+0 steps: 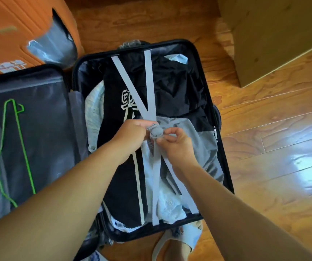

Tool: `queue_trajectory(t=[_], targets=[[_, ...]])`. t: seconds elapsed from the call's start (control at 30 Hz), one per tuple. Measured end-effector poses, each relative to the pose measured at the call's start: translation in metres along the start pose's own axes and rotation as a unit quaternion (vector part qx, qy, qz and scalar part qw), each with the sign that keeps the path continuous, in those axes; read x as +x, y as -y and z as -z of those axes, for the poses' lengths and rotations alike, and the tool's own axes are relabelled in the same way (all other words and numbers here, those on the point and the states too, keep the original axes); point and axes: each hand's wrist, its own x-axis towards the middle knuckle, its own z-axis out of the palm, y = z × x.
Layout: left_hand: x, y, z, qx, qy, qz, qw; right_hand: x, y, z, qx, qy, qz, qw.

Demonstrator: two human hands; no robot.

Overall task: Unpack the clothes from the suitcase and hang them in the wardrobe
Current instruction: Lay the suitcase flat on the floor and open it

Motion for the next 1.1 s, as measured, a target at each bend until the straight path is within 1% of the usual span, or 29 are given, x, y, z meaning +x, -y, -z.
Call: queue_trajectory(t=[0.07,0.13,0.2,0.27,0.3,0.37,0.4,0.47,0.53,0.6,0.67,0.7,0.73,0.77,0.8,0.83,0.87,0.9,0.93,0.97,1.0,1.03,1.1], targets=[[-0.001,-0.010,0.001,-0.006,-0.007,0.032,0.999,-0.001,-0.004,0.001,0.043,0.016,-0.002,0.999],[-0.004,-0.019,-0.002,0.019,0.007,0.041,0.999,-0.005,-0.005,0.001,0.058,0.053,-0.003,0.997],[-0.007,-0.019,-0.007,0.052,0.014,0.029,0.998,-0.006,-0.006,0.001,0.034,0.067,-0.001,0.997],[-0.006,-0.019,-0.005,0.065,0.016,0.015,0.998,-0.006,-0.006,0.002,0.012,0.049,-0.024,0.998],[-0.006,-0.022,-0.003,0.054,0.013,0.007,0.998,-0.006,-0.006,0.003,-0.008,0.034,-0.045,0.998],[-0.006,-0.033,0.005,-0.024,-0.005,0.002,1.000,-0.009,-0.010,0.010,-0.068,0.029,-0.086,0.994],[-0.007,-0.038,0.009,-0.066,-0.016,0.005,0.998,-0.013,-0.014,0.014,-0.082,0.036,-0.098,0.991],[-0.009,-0.049,0.017,-0.112,-0.053,-0.006,0.992,-0.020,-0.023,0.024,-0.094,0.029,-0.099,0.990],[-0.007,-0.061,0.026,-0.133,-0.118,-0.043,0.983,-0.030,-0.030,0.036,-0.107,0.008,-0.112,0.988],[-0.004,-0.080,0.038,-0.178,-0.189,-0.099,0.961,-0.044,-0.044,0.052,-0.119,0.028,-0.170,0.978],[0.002,-0.098,0.056,-0.248,-0.232,-0.156,0.928,-0.059,-0.061,0.060,-0.157,0.052,-0.253,0.953],[0.005,-0.103,0.064,-0.259,-0.250,-0.177,0.916,-0.063,-0.068,0.063,-0.243,0.070,-0.285,0.925],[0.005,-0.100,0.071,-0.231,-0.272,-0.179,0.917,-0.070,-0.075,0.067,-0.378,0.132,-0.300,0.866],[0.001,-0.094,0.074,-0.167,-0.292,-0.169,0.926,-0.075,-0.079,0.073,-0.509,0.169,-0.280,0.796],[-0.004,-0.083,0.074,-0.085,-0.303,-0.138,0.939,-0.074,-0.076,0.080,-0.587,0.180,-0.255,0.747],[-0.014,-0.066,0.069,-0.002,-0.296,-0.084,0.952,-0.072,-0.072,0.086,-0.605,0.156,-0.212,0.751],[-0.025,-0.045,0.062,0.070,-0.273,-0.023,0.959,-0.068,-0.063,0.087,-0.605,0.119,-0.176,0.767],[-0.034,-0.023,0.055,0.117,-0.239,0.037,0.963,-0.061,-0.049,0.084,-0.604,0.086,-0.149,0.778],[-0.041,-0.003,0.047,0.132,-0.209,0.092,0.965,-0.051,-0.036,0.078,-0.596,0.054,-0.122,0.792],[-0.046,0.014,0.040,0.132,-0.188,0.143,0.963,-0.046,-0.024,0.070,-0.573,0.029,-0.094,0.814],[-0.045,0.033,0.035,0.130,-0.175,0.184,0.958,-0.039,-0.013,0.059,-0.557,0.019,-0.070,0.828],[-0.043,0.049,0.031,0.129,-0.174,0.208,0.954,-0.031,-0.003,0.048,-0.539,0.012,-0.051,0.841],[-0.032,0.083,0.030,0.112,-0.186,0.218,0.952,-0.022,0.014,0.026,-0.520,0.016,-0.024,0.854]])
